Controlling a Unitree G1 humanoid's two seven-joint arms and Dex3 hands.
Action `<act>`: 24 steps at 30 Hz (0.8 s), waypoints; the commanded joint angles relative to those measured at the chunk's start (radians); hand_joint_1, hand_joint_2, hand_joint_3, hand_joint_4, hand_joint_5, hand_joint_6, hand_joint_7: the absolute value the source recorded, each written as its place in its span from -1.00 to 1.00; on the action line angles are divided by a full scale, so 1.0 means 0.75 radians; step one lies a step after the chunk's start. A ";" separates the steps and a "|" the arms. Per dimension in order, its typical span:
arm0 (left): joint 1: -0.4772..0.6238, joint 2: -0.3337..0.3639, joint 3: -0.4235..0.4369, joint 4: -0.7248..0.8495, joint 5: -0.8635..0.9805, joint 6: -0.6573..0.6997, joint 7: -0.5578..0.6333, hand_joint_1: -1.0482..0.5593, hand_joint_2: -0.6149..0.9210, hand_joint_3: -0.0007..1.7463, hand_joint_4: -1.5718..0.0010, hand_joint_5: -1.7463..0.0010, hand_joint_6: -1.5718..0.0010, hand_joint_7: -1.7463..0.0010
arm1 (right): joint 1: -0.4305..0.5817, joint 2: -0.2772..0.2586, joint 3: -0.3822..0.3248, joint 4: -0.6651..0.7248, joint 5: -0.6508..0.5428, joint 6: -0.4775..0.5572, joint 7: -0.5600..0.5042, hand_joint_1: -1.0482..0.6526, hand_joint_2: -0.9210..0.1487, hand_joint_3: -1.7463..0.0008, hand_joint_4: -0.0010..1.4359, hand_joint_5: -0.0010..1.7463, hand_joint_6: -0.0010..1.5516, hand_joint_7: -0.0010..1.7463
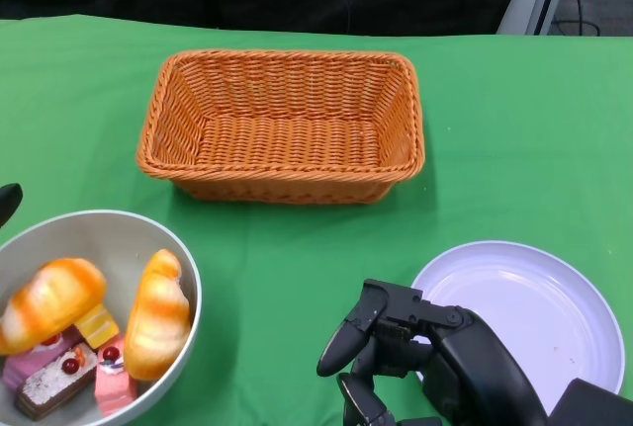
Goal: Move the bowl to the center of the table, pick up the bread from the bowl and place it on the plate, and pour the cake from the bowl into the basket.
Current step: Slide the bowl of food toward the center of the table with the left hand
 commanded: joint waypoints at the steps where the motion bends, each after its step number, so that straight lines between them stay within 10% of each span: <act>1: 0.020 0.022 0.024 -0.010 -0.029 0.016 -0.018 -0.59 1.00 -0.28 1.00 1.00 1.00 1.00 | -0.005 0.005 -0.008 0.005 0.001 0.002 -0.006 0.14 -0.17 -0.30 0.12 0.79 -0.14 0.52; 24: -0.003 -0.021 0.029 -0.062 -0.068 0.199 0.053 -0.57 1.00 -0.38 1.00 1.00 1.00 1.00 | -0.010 0.006 0.001 0.010 -0.005 -0.002 -0.013 0.15 -0.16 -0.31 0.14 0.77 -0.12 0.49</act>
